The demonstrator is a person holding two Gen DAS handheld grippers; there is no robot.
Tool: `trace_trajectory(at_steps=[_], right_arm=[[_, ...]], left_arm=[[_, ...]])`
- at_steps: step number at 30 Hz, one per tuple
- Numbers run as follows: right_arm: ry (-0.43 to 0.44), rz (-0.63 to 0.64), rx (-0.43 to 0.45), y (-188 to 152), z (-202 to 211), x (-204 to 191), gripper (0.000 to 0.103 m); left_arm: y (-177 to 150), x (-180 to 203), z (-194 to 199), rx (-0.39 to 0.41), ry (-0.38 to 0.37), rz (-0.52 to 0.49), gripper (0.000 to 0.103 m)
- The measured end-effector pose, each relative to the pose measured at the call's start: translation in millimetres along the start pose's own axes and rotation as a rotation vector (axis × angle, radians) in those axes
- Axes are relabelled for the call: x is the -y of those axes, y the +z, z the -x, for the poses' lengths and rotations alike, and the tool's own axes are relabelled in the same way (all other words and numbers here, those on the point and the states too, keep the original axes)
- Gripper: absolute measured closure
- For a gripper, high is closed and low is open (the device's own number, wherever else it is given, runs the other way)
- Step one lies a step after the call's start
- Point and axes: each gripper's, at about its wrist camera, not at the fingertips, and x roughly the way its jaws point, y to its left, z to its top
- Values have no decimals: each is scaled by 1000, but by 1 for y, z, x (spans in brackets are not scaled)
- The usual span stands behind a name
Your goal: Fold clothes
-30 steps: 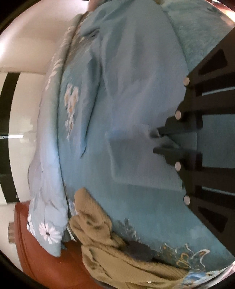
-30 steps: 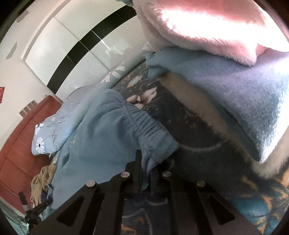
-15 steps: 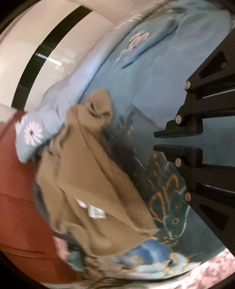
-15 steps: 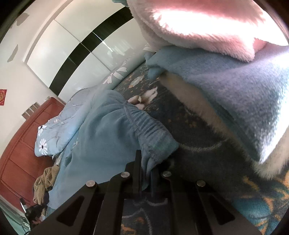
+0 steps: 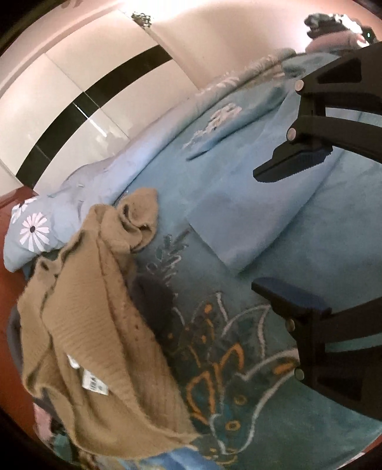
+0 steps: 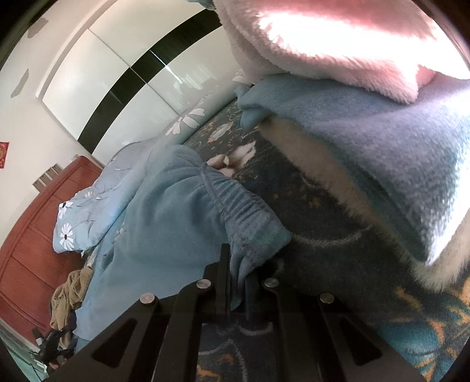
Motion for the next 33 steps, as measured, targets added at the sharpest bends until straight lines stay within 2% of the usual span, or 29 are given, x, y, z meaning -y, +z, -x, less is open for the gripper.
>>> trace_trajectory(at_steps=[5,7,8,9,10,11,12,16,20,23,26,30,33], right_arm=[[1,-3,-1,0,0,1,97],[1,-5,-4,0,0,1,97],[1,-6,-5,0,1,1,97],[2,-8,-5,0,2,1,97],[2,-9,-6,0,3,1,96],[4,-12,-7,0,4,0,96],[7,-15,-9,0,5,0,96],[40,-19,-17,2,11,-5,97],[48,46,-4,3,29,-19,98],[51,73,0,4,43,-25,98],[16,71,-10,3,49,-19,98],[-31,25,-79,-3,39,-2,98],[-43,31,-96,-6,38,-3,97]], left_arm=[[5,7,-7,16,-25,18,31],[7,11,-11,15,-28,23,37],[8,13,-13,13,-23,25,47],[9,14,-15,11,-13,29,64],[11,16,-17,8,-4,33,75],[12,18,-20,5,6,36,98],[13,18,-20,6,17,42,102],[19,14,-3,68,45,56,103],[23,9,22,122,67,40,103],[22,2,33,115,66,38,103],[16,-4,37,104,55,34,103],[10,-4,33,67,27,38,102],[9,5,28,41,13,23,102]])
